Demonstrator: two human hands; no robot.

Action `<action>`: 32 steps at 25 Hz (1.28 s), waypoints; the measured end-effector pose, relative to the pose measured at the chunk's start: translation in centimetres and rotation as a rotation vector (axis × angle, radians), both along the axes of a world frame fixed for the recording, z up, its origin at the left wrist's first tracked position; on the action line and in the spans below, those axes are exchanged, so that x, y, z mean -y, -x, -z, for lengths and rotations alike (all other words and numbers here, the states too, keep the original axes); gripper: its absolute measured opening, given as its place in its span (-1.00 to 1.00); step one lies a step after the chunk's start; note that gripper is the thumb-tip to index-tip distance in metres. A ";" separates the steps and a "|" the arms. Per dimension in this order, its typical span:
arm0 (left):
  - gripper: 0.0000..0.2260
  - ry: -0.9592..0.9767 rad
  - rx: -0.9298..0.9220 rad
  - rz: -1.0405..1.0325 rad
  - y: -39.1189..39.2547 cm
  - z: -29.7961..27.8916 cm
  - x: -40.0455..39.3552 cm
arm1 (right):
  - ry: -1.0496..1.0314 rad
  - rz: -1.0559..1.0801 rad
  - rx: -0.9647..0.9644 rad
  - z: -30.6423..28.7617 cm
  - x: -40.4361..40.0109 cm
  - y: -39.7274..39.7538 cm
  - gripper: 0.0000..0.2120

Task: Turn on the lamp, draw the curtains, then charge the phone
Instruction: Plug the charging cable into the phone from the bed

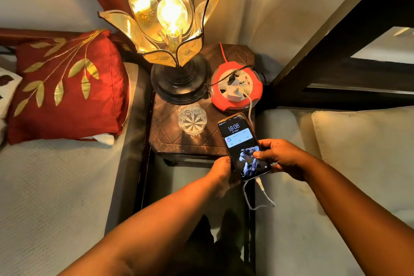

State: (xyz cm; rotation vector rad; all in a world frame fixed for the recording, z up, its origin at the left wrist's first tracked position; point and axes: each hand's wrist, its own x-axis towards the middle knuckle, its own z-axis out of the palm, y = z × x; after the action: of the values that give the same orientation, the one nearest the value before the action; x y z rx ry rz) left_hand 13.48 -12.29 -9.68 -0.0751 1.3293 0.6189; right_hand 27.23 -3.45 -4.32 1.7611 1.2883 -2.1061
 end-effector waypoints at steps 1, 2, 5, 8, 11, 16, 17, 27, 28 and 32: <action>-0.72 0.030 0.052 -0.018 -0.4 0.2 -0.2 | 0.002 -0.001 0.006 0.1 -0.3 0.1 -0.86; -0.68 0.046 0.081 -0.028 -0.6 0.5 -0.4 | 0.007 -0.016 0.016 0.1 -0.6 0.4 -0.86; -0.60 0.076 0.116 -0.022 -0.3 1.7 -0.4 | 0.031 -0.112 0.065 0.6 -1.5 1.8 -0.91; -0.63 0.122 0.054 0.148 1.2 2.0 0.6 | 0.022 -0.154 0.111 1.6 -1.4 3.5 -0.89; -0.80 0.101 -0.217 0.353 4.2 2.0 1.8 | -0.027 -0.103 0.146 2.8 -0.9 4.2 -0.90; -0.60 -0.276 -1.057 0.642 10.6 -0.7 2.6 | -0.208 -0.058 0.244 4.0 -0.7 4.5 -0.89; -0.58 -0.420 -1.297 0.590 11.5 -1.9 2.4 | -0.243 -0.055 0.261 4.1 -0.6 4.7 -0.91; 0.15 -0.459 -1.417 0.978 13.5 -4.1 -3.7 | -0.492 -0.441 0.563 3.9 1.2 6.7 -0.07; 0.07 -0.472 -1.456 1.007 13.6 -4.0 -3.8 | -0.516 -0.500 0.585 4.1 1.6 6.8 0.01; -0.24 -0.523 -1.540 0.953 13.7 -3.6 -3.8 | -0.646 -0.618 0.619 4.5 2.0 6.6 0.04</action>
State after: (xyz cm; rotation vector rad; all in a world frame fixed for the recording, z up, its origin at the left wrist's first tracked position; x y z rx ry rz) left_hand -0.23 -8.50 -6.04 1.6618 2.2813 0.0603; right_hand 20.59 -5.46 -8.78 1.6588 2.0449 -0.7744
